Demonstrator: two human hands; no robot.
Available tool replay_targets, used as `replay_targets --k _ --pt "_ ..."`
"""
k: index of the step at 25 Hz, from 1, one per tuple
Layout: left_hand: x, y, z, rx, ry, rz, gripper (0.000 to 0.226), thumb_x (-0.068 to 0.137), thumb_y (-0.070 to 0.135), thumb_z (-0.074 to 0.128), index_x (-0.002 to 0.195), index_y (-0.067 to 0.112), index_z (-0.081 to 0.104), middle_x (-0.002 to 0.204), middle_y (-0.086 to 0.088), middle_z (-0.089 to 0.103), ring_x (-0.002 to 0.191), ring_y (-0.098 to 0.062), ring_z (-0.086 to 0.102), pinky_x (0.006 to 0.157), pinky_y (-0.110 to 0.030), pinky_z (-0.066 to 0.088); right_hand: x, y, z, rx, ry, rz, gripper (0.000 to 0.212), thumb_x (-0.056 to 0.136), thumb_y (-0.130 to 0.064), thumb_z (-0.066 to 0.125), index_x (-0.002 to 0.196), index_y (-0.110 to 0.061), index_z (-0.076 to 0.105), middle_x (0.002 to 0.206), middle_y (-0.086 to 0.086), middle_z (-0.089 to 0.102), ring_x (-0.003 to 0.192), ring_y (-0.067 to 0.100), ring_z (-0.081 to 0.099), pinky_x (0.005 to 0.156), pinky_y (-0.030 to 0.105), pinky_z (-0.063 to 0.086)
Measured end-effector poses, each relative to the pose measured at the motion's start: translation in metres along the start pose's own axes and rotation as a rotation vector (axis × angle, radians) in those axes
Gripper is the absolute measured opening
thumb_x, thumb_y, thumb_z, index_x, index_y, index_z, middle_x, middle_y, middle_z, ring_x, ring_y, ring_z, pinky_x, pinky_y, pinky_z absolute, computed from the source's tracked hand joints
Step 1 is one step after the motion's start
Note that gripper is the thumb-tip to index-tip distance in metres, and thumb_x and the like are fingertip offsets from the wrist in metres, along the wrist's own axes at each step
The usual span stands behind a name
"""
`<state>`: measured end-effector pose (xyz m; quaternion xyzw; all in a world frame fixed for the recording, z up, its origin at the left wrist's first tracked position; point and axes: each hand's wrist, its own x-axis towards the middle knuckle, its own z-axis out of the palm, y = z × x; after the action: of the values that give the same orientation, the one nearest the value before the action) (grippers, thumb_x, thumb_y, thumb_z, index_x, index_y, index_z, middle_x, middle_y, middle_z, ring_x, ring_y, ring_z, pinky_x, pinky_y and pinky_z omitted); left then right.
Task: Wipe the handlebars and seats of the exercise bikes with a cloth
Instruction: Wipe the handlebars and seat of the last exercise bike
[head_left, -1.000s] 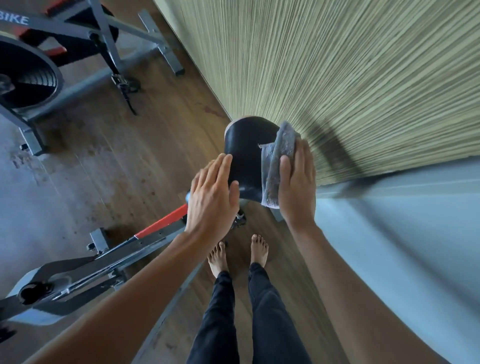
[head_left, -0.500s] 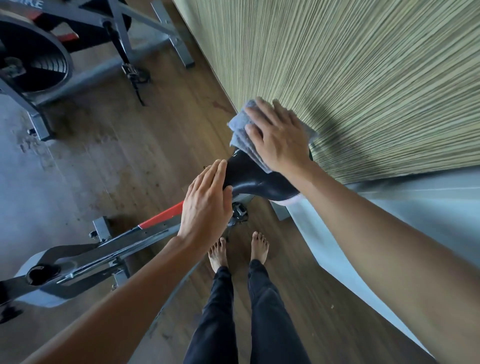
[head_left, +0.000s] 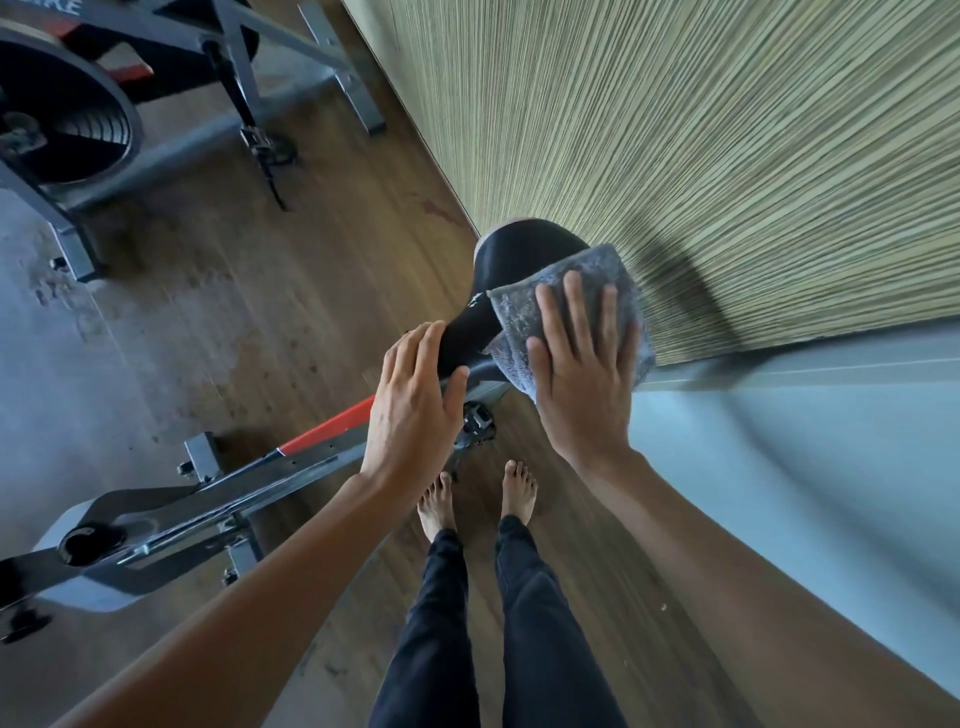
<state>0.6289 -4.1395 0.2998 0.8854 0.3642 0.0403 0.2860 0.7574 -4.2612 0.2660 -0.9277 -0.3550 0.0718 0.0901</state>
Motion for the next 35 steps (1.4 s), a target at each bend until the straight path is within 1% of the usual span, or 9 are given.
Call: replay_targets --k 5,8,10,12,14,16,21,30,35 --pt "0.004 -0.002 -0.004 0.013 -0.032 -0.007 0.049 0.099 0.026 0.057 0.142 0.006 0.046 0.14 -0.009 0.054 0.13 -0.023 0.047 0.11 -0.033 0.037 0.074 0.001 -0.008 -0.007 -0.047 -0.193 0.053 0.106 -0.048 0.019 0.155 -0.031 0.029 0.165 -0.002 0.021 0.153 0.029 0.015 0.124 0.051 0.012" --pt "0.004 -0.001 -0.005 0.02 -0.032 -0.005 0.048 0.098 0.025 0.057 0.141 0.007 0.047 0.138 -0.009 0.055 0.128 -0.023 0.049 0.108 -0.033 0.038 0.095 0.014 -0.012 0.13 -0.085 -0.045 0.051 0.107 -0.048 0.019 0.156 -0.035 0.022 0.165 -0.002 0.02 0.151 0.028 0.022 0.121 0.046 0.025" --pt "0.004 0.0 -0.006 0.021 -0.036 -0.011 0.047 0.098 0.024 0.057 0.141 0.007 0.047 0.138 -0.009 0.056 0.127 -0.024 0.049 0.109 -0.035 0.039 0.072 0.024 -0.011 0.228 0.006 0.087 0.052 0.107 -0.046 0.021 0.157 -0.032 0.023 0.164 0.002 0.024 0.15 0.029 0.025 0.119 0.045 0.031" --pt "0.004 0.001 -0.006 0.02 -0.039 -0.023 0.047 0.098 0.024 0.057 0.141 0.007 0.047 0.138 -0.008 0.056 0.128 -0.024 0.049 0.109 -0.035 0.039 0.029 0.023 0.0 0.197 0.045 0.162 0.054 0.108 -0.045 0.016 0.158 -0.027 0.02 0.167 0.005 0.014 0.153 0.03 0.013 0.124 0.045 0.02" --pt "0.005 0.002 -0.006 0.022 -0.033 -0.024 0.048 0.098 0.024 0.058 0.141 0.007 0.048 0.138 -0.008 0.056 0.128 -0.023 0.049 0.109 -0.033 0.037 -0.009 0.01 0.013 0.023 0.017 0.121 0.057 0.108 -0.045 0.008 0.159 -0.023 0.016 0.168 0.004 -0.002 0.154 0.032 -0.004 0.126 0.049 0.004" --pt "0.005 0.002 -0.007 0.011 -0.036 -0.028 0.049 0.096 0.022 0.06 0.141 0.007 0.049 0.138 -0.008 0.057 0.128 -0.024 0.05 0.108 -0.031 0.036 -0.02 0.006 0.018 -0.007 0.068 0.044 0.055 0.108 -0.046 0.013 0.159 -0.025 0.016 0.167 0.002 0.001 0.154 0.033 -0.003 0.125 0.051 0.0" --pt "0.007 -0.005 -0.012 0.008 -0.091 0.001 0.051 0.097 0.017 0.056 0.146 0.009 0.043 0.146 -0.007 0.051 0.134 -0.023 0.043 0.111 -0.031 0.031 -0.014 0.064 0.015 -0.144 0.116 -0.427 0.056 0.106 -0.049 0.034 0.157 -0.026 0.026 0.163 0.005 0.025 0.151 0.037 0.018 0.12 0.059 0.02" --pt "0.006 -0.009 -0.016 0.001 -0.125 0.041 0.052 0.099 0.015 0.053 0.149 0.008 0.039 0.149 -0.008 0.047 0.137 -0.022 0.04 0.114 -0.029 0.029 0.006 0.042 0.011 -0.279 0.144 -0.546 0.06 0.106 -0.052 0.032 0.159 -0.028 0.017 0.166 0.002 0.018 0.152 0.029 0.016 0.122 0.051 0.023" --pt "0.006 -0.012 -0.015 -0.022 -0.132 0.038 0.053 0.099 0.015 0.053 0.149 0.008 0.039 0.148 -0.008 0.048 0.136 -0.023 0.041 0.113 -0.032 0.031 0.007 0.031 -0.001 -0.179 0.071 -0.396 0.056 0.107 -0.052 0.028 0.158 -0.028 0.024 0.165 0.001 0.021 0.153 0.029 0.015 0.123 0.051 0.018"
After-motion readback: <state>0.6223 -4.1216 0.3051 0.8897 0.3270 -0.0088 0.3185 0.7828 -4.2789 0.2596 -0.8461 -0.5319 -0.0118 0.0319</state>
